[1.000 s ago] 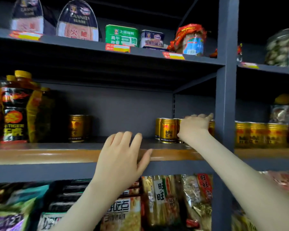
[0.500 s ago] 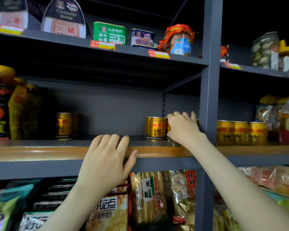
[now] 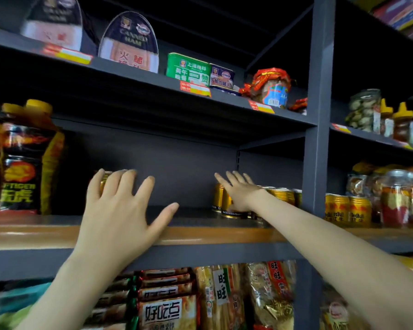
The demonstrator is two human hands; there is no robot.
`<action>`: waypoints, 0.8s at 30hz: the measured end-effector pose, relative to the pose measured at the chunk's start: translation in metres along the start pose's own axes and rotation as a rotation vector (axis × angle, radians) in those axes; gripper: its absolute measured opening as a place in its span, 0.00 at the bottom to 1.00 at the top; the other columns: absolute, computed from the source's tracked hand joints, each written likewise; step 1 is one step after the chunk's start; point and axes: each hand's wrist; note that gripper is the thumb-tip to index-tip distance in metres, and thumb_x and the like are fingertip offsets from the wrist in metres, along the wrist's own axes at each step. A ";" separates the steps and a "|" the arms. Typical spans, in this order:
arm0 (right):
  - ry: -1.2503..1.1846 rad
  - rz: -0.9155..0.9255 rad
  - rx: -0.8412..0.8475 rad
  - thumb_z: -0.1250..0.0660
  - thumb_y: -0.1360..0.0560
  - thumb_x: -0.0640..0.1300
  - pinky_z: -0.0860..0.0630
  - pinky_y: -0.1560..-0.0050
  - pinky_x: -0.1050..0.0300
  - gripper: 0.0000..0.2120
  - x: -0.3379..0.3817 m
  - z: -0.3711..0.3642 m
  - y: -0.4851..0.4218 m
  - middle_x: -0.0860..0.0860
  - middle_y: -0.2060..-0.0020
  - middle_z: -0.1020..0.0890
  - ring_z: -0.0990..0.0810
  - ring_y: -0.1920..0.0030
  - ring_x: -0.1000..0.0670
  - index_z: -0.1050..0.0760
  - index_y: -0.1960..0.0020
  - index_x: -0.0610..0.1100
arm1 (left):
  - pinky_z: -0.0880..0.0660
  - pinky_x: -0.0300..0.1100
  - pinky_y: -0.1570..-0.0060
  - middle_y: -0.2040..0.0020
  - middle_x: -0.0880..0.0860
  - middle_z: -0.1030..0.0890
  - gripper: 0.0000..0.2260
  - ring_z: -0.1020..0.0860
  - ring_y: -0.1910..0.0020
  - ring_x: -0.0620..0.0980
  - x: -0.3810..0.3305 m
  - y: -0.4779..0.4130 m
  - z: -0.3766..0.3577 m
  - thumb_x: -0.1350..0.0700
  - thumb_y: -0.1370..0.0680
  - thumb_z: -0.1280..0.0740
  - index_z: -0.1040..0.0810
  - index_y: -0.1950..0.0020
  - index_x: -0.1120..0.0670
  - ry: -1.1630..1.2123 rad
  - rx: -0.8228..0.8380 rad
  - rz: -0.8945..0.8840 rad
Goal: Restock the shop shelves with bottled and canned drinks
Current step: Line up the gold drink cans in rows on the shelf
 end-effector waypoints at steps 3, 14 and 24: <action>0.072 0.019 0.089 0.33 0.22 0.49 0.54 0.24 0.46 0.46 -0.001 -0.002 -0.010 0.42 0.22 0.56 0.55 0.22 0.40 0.65 0.21 0.48 | 0.42 0.63 0.32 0.40 0.65 0.23 0.32 0.26 0.38 0.65 0.019 0.006 0.002 0.35 0.24 0.47 0.19 0.43 0.60 -0.017 -0.034 0.016; 0.419 0.159 -0.024 0.30 0.26 0.37 0.36 0.32 0.50 0.43 0.003 0.006 -0.001 0.42 0.27 0.42 0.41 0.28 0.43 0.53 0.21 0.45 | 0.46 0.67 0.31 0.37 0.66 0.25 0.31 0.29 0.34 0.66 0.050 0.014 0.003 0.35 0.25 0.45 0.19 0.43 0.60 -0.075 -0.042 0.050; 0.622 0.390 -0.153 0.44 0.22 0.30 0.37 0.33 0.51 0.27 0.018 0.024 0.018 0.41 0.31 0.34 0.34 0.33 0.42 0.43 0.24 0.40 | 0.46 0.68 0.34 0.30 0.71 0.34 0.34 0.39 0.32 0.76 0.060 0.019 -0.002 0.34 0.27 0.44 0.20 0.42 0.63 -0.055 -0.116 0.310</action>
Point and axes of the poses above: each hand's wrist, its own y-axis away from the middle knuckle, its own z-axis out of the back of the hand, x = y × z
